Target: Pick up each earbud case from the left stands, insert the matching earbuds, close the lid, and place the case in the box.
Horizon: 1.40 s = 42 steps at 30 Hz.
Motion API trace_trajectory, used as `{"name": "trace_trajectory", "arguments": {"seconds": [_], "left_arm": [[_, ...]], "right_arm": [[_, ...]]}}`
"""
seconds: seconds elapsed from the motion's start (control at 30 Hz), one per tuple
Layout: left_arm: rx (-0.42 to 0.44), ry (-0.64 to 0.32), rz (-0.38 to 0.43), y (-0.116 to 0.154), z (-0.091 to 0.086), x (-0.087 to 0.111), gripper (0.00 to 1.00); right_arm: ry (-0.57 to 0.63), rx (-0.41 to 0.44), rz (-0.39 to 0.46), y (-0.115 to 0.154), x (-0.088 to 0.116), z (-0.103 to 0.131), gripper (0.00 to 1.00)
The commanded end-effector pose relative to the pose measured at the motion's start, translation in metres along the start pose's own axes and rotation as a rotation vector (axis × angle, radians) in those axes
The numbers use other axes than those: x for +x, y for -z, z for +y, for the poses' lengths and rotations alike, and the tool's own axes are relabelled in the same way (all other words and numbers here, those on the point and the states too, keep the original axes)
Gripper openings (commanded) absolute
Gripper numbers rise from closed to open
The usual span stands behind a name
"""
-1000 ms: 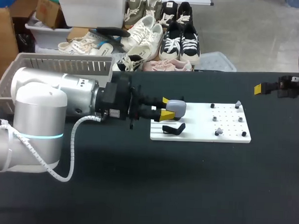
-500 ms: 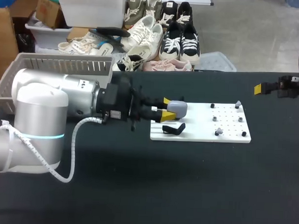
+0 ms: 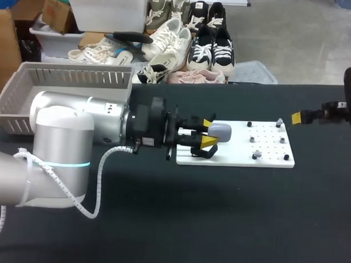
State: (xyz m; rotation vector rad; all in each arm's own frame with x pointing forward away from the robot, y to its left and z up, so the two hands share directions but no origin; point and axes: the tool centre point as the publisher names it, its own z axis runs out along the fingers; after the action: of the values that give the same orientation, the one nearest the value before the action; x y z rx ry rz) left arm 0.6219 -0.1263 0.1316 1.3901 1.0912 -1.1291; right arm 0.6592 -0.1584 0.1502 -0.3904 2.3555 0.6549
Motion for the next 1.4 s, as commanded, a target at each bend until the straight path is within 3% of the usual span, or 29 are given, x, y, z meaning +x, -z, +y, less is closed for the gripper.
{"name": "trace_trajectory", "arguments": {"seconds": [0.03, 0.53, 1.4], "left_arm": [[0.005, -0.005, -0.012, -0.003, 0.006, 0.006, 0.00], [0.000, 0.002, -0.022, 0.000, 0.008, 0.015, 0.00], [0.022, 0.007, -0.033, 0.000, 0.008, 0.019, 0.00]], "right_arm": [[0.018, -0.008, -0.017, 0.013, 0.013, 0.021, 1.00], [0.170, -0.045, 0.011, 0.003, 0.024, 0.092, 1.00], [0.227, -0.072, 0.110, -0.040, 0.037, 0.146, 1.00]]}}
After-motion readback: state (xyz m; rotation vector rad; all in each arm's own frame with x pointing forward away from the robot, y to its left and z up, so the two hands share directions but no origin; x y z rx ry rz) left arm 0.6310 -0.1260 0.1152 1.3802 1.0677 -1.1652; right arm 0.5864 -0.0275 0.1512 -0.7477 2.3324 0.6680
